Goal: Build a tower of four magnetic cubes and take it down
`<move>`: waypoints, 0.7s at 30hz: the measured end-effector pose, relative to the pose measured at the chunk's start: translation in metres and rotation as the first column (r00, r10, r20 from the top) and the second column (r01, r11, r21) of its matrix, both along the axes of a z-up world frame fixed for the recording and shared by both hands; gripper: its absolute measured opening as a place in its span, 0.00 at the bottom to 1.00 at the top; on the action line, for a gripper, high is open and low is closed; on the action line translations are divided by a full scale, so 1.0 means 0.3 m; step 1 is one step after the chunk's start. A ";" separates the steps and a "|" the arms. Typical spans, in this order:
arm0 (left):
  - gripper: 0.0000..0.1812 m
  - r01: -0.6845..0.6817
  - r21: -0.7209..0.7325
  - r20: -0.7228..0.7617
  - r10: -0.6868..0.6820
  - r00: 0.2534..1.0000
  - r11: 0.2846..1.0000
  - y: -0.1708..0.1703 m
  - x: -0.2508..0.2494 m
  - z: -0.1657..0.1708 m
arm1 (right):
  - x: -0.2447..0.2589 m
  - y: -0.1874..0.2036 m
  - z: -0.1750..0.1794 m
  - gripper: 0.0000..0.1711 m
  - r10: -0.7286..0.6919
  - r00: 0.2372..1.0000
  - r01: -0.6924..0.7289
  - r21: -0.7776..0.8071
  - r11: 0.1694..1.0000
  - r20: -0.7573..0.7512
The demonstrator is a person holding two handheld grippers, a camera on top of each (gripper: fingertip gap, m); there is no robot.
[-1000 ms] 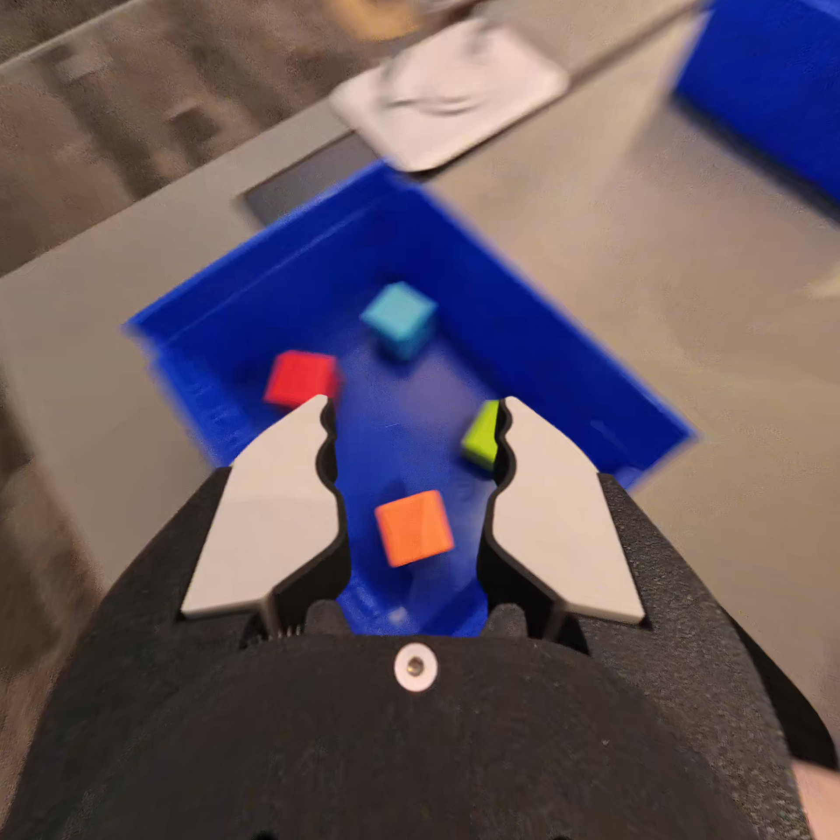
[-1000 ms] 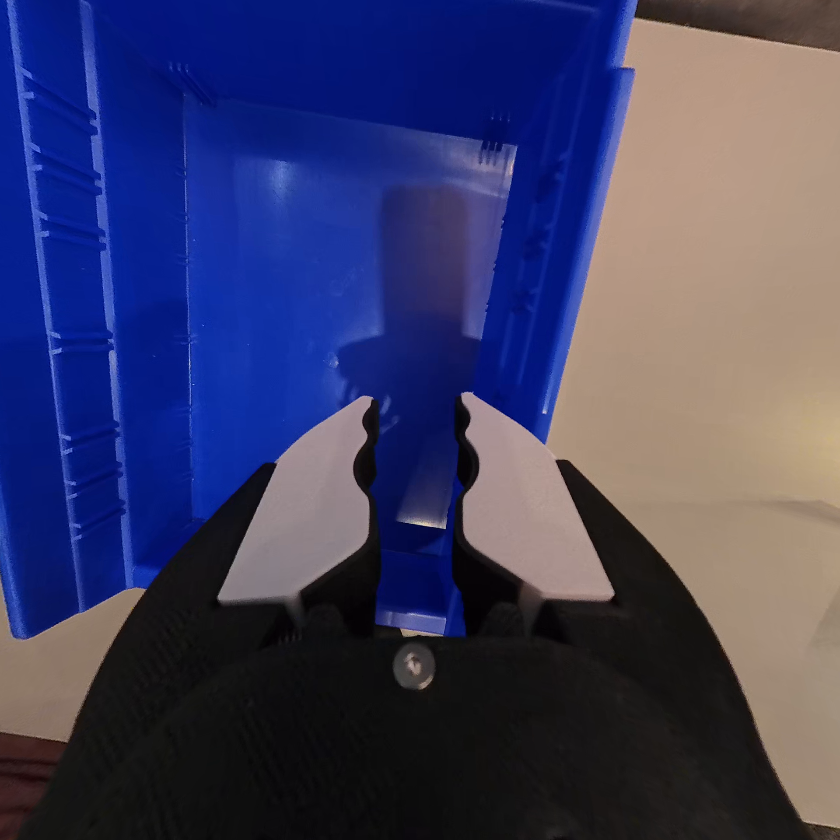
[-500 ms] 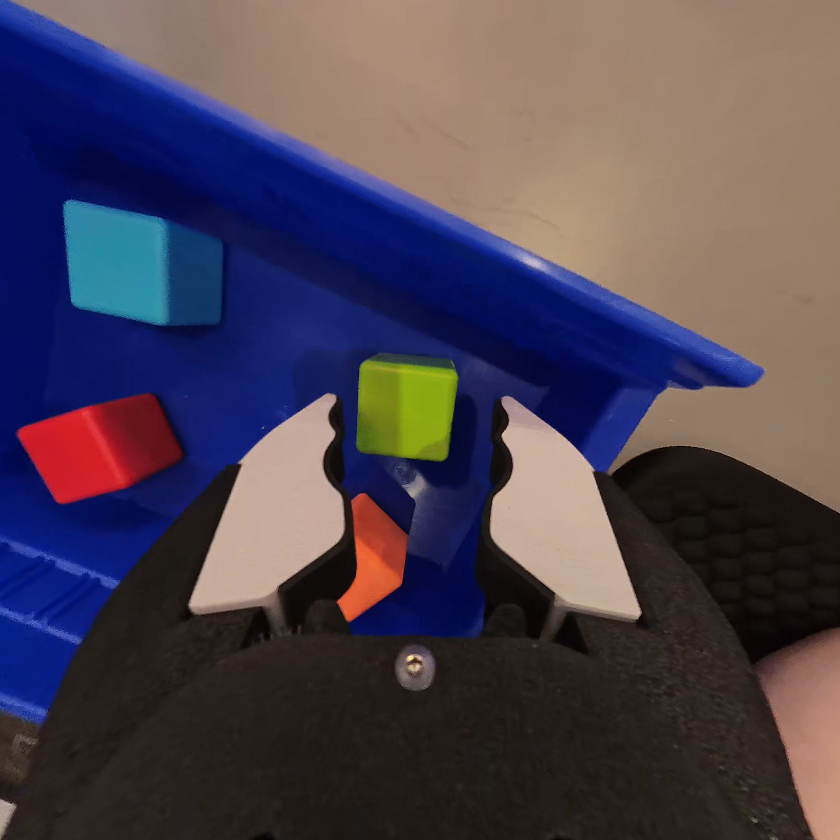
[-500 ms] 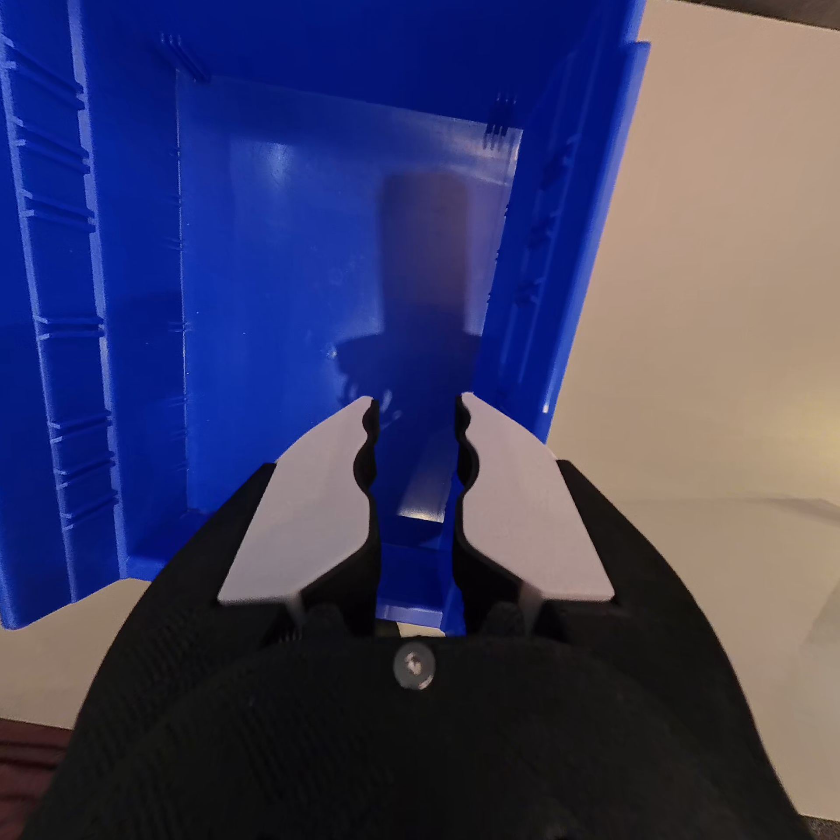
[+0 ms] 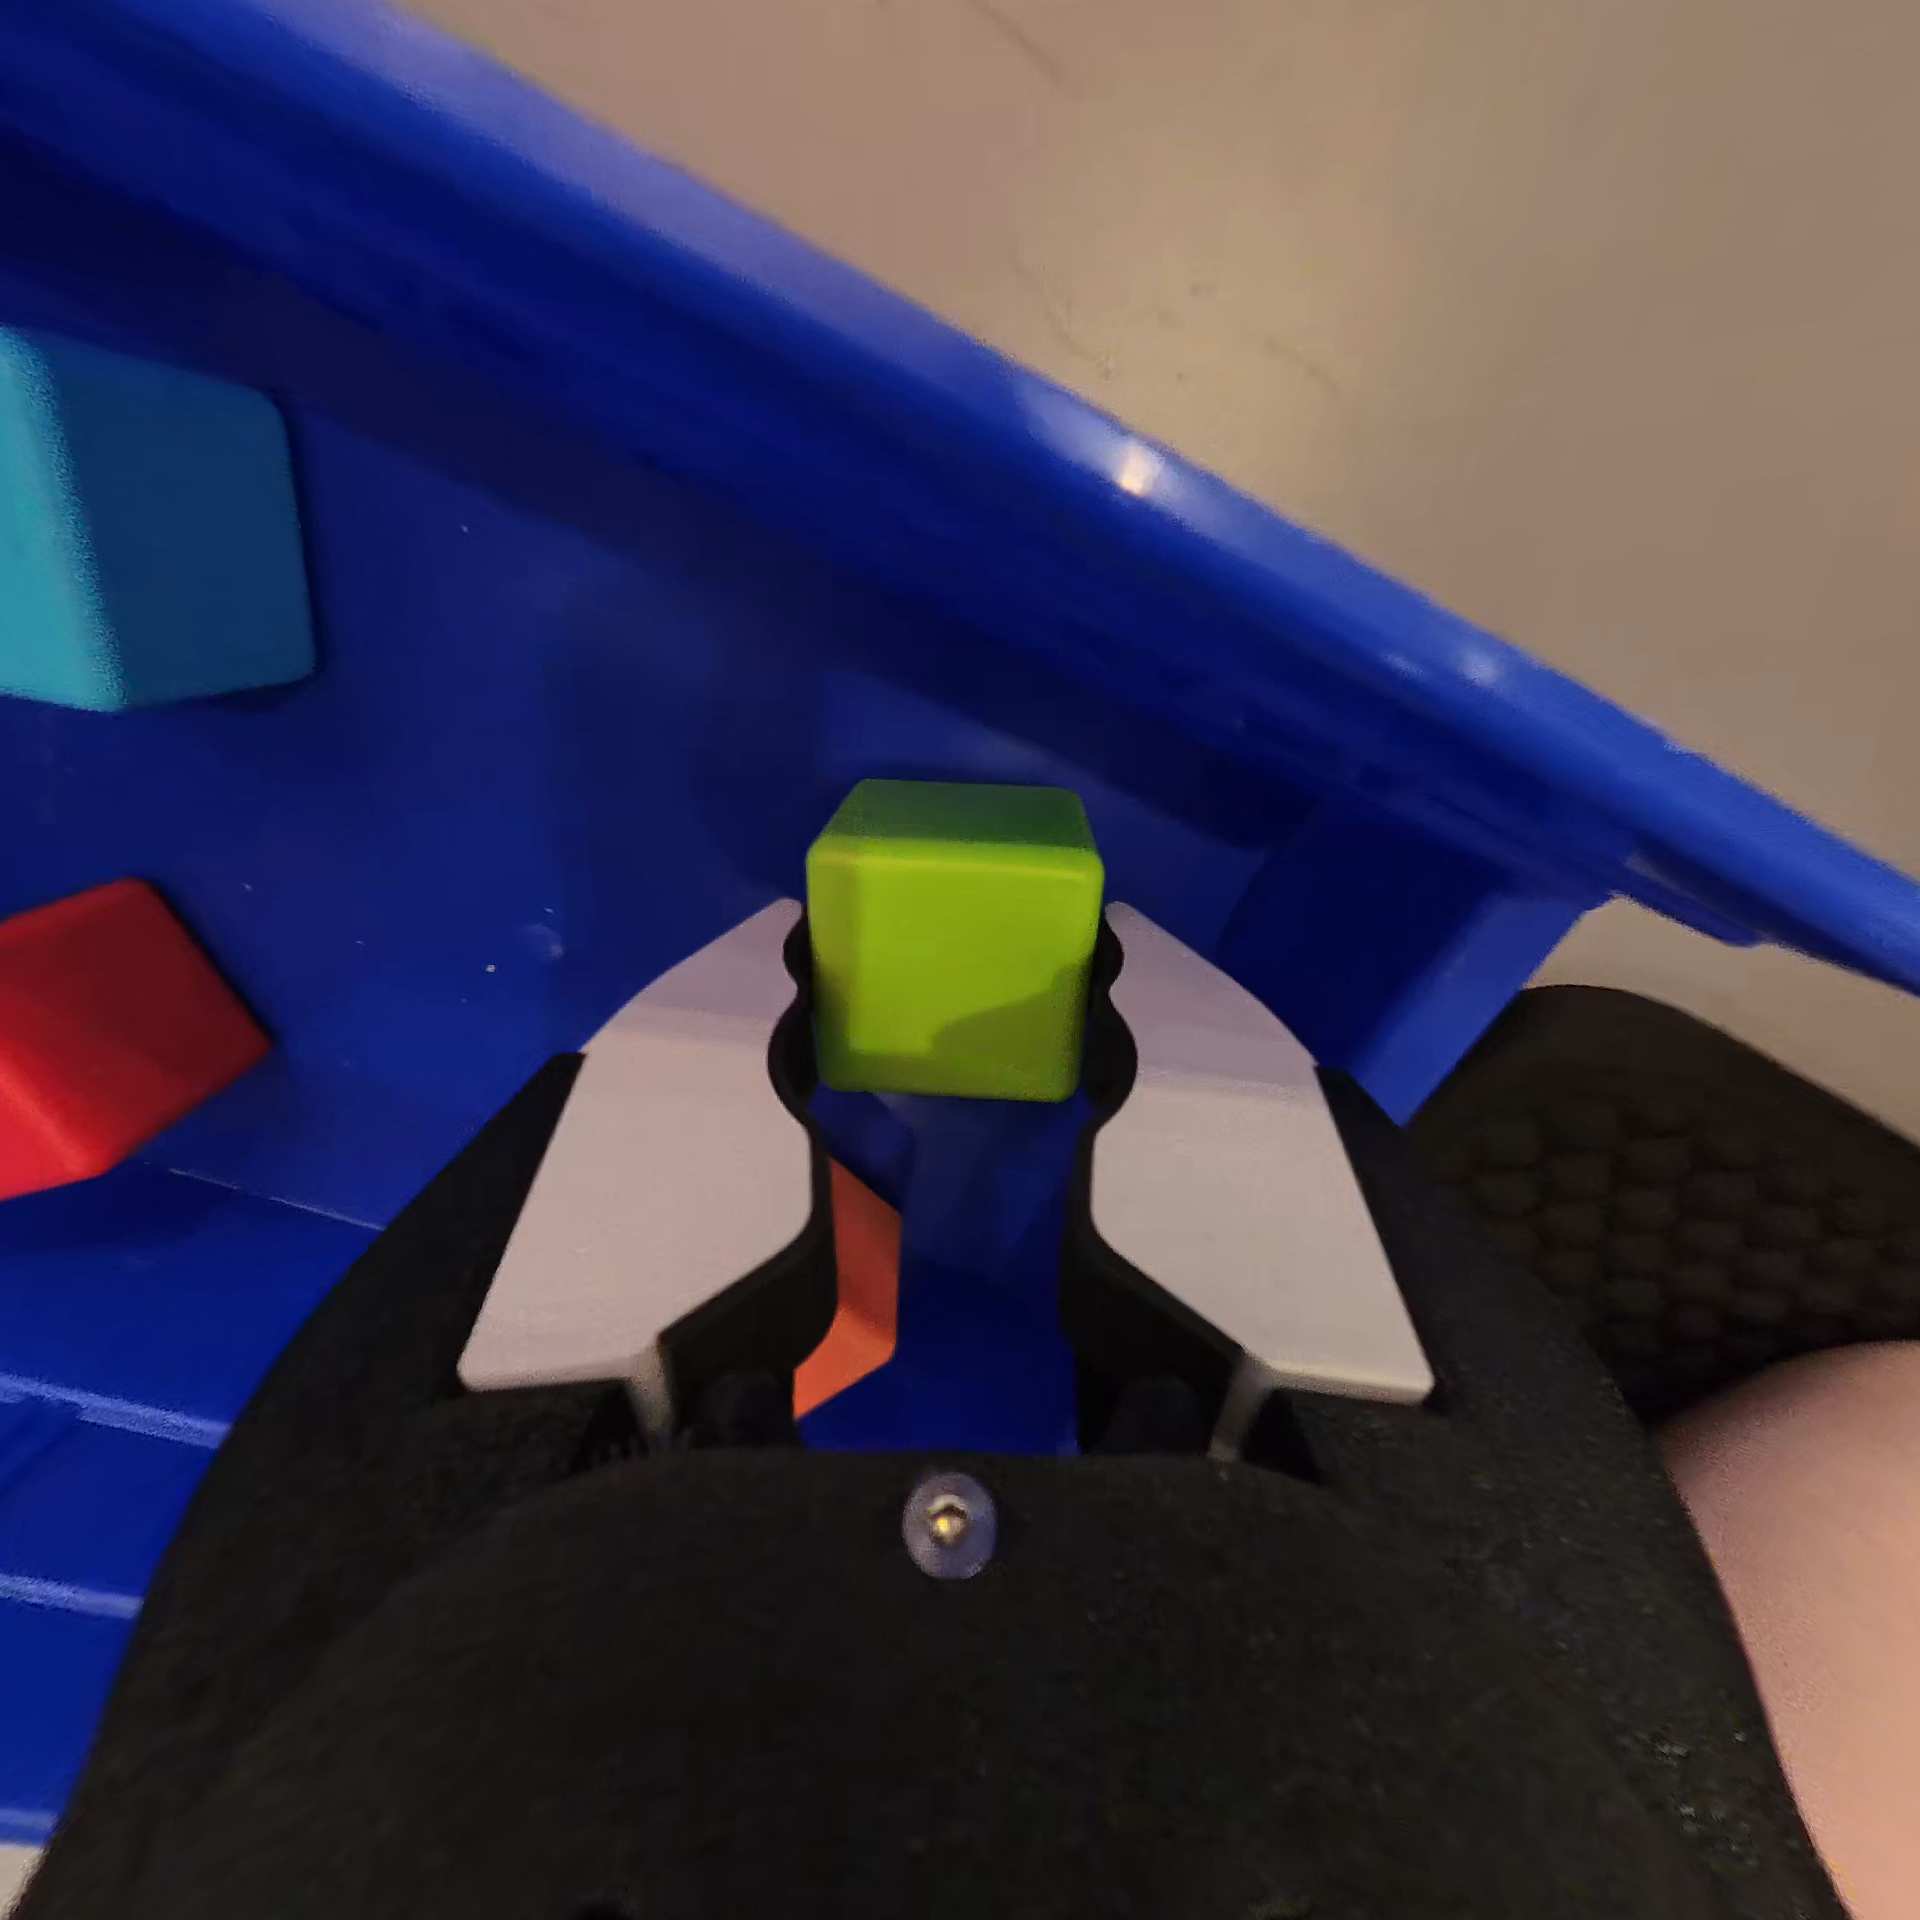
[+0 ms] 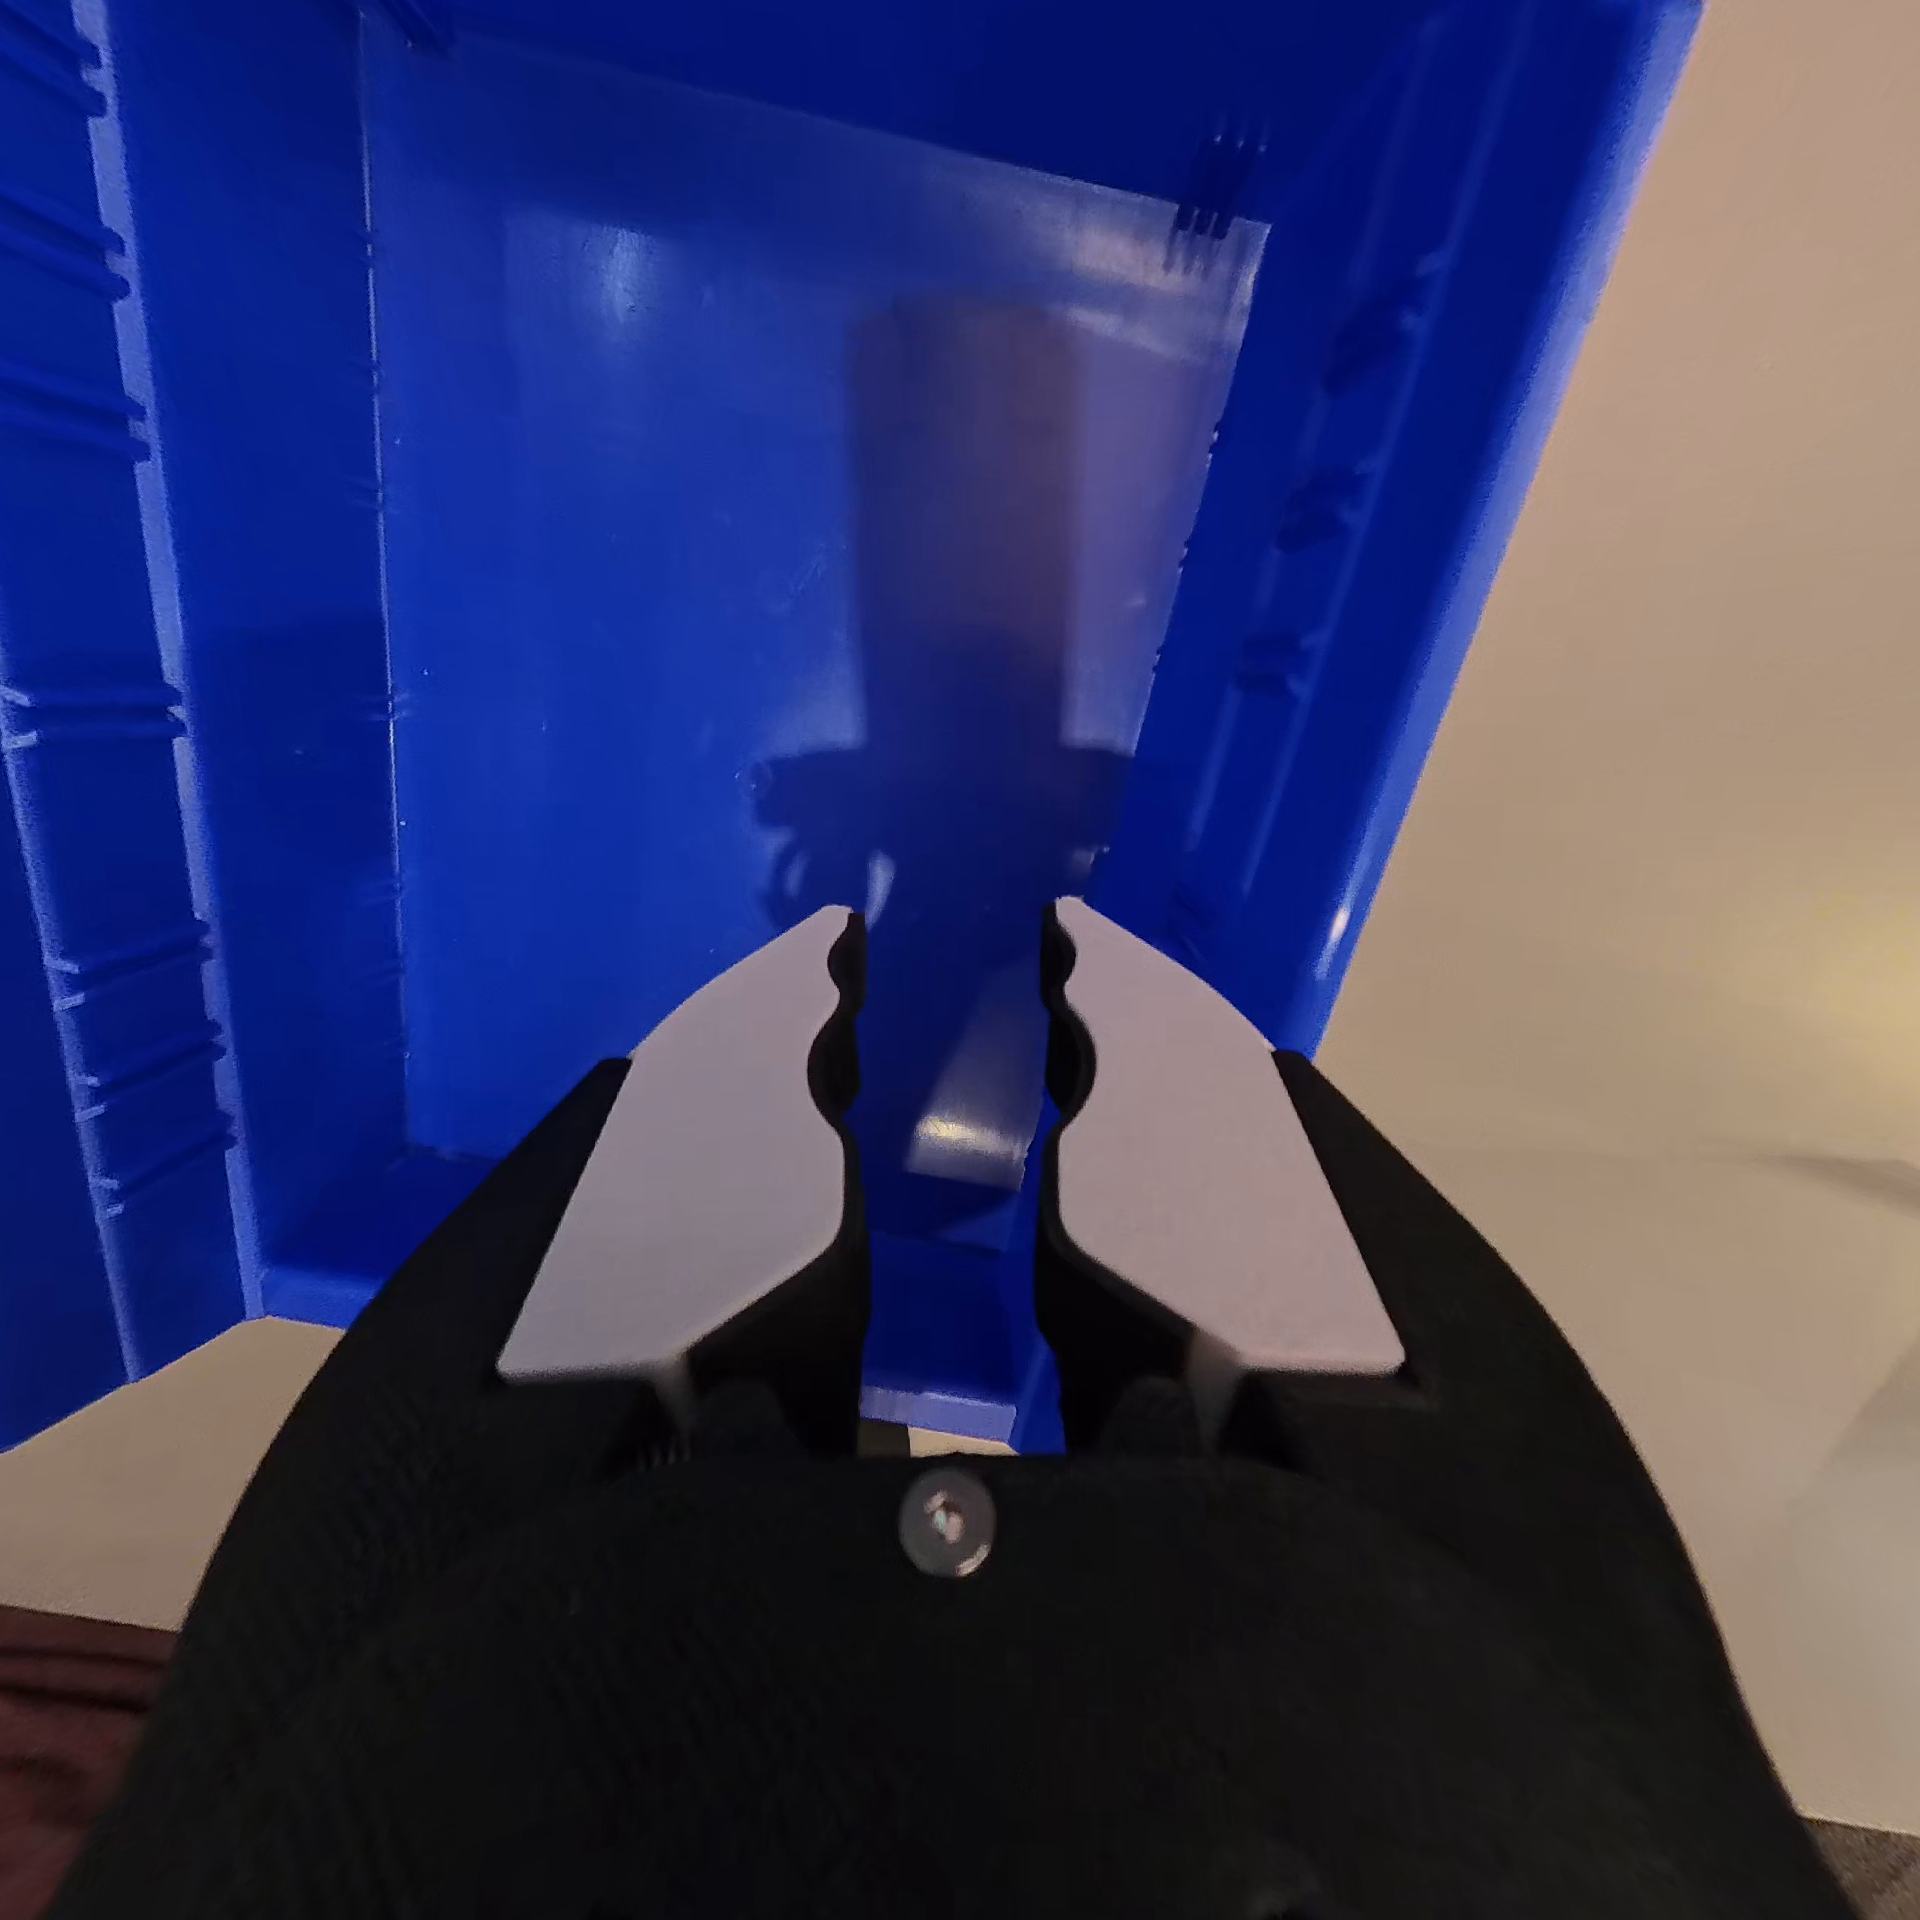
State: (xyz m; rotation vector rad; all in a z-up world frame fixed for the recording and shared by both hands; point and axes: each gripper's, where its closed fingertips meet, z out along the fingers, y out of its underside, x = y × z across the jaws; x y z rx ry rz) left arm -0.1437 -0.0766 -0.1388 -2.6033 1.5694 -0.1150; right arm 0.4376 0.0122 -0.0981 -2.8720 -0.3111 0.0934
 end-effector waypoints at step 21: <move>0.27 -0.013 0.538 0.376 -0.226 0.898 0.843 0.073 0.692 0.420 | -0.007 -0.008 0.028 0.20 0.004 1.000 -0.004 0.023 1.000 -0.019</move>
